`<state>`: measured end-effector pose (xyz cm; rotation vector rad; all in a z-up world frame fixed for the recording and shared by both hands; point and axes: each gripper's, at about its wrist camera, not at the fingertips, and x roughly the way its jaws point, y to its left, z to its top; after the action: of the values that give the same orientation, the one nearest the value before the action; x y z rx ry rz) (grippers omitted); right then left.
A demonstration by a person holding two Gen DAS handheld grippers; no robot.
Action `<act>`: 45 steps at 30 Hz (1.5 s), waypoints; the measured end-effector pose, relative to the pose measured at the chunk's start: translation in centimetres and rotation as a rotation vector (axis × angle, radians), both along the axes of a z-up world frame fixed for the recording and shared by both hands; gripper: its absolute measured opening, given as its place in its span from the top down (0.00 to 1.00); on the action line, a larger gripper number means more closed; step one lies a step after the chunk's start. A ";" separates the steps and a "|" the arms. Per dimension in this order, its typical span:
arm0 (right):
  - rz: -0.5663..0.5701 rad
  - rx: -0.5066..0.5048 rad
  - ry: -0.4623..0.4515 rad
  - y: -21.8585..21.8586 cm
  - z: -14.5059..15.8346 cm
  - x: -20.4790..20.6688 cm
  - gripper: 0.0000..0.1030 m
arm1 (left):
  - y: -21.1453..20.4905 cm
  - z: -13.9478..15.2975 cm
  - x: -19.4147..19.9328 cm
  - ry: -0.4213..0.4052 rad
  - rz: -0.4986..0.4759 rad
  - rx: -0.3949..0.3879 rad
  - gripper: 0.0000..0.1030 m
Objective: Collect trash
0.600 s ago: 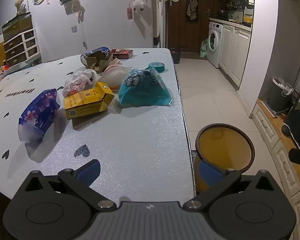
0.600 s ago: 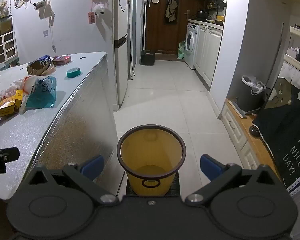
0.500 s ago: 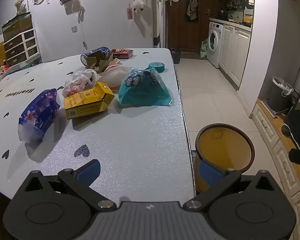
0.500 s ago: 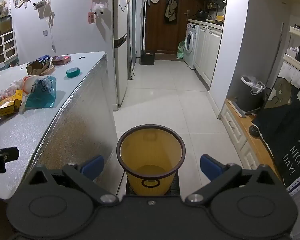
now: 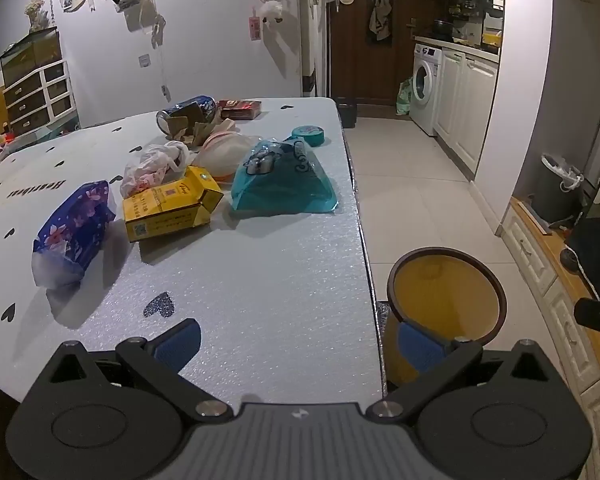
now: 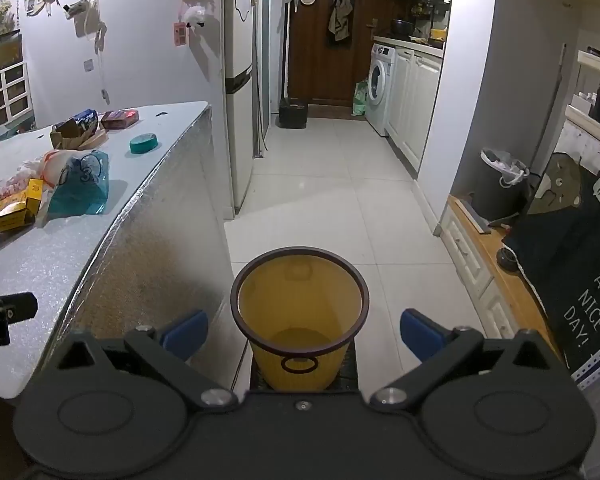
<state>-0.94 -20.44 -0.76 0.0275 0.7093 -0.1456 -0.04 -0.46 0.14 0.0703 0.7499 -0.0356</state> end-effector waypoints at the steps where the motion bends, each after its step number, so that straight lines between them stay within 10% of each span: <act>1: 0.001 0.001 0.000 0.0 0.0 0.0 0.00 | 0.0 -0.1 0.1 0.000 -0.001 -0.001 0.00; 45: -0.001 -0.001 0.015 0.1 -0.9 0.2 0.00 | 0.0 -0.2 0.3 0.000 -0.011 -0.005 0.00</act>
<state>-0.78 -20.37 -1.64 0.0255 0.7238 -0.1468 0.24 -0.49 -0.10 0.0700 0.7494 -0.0480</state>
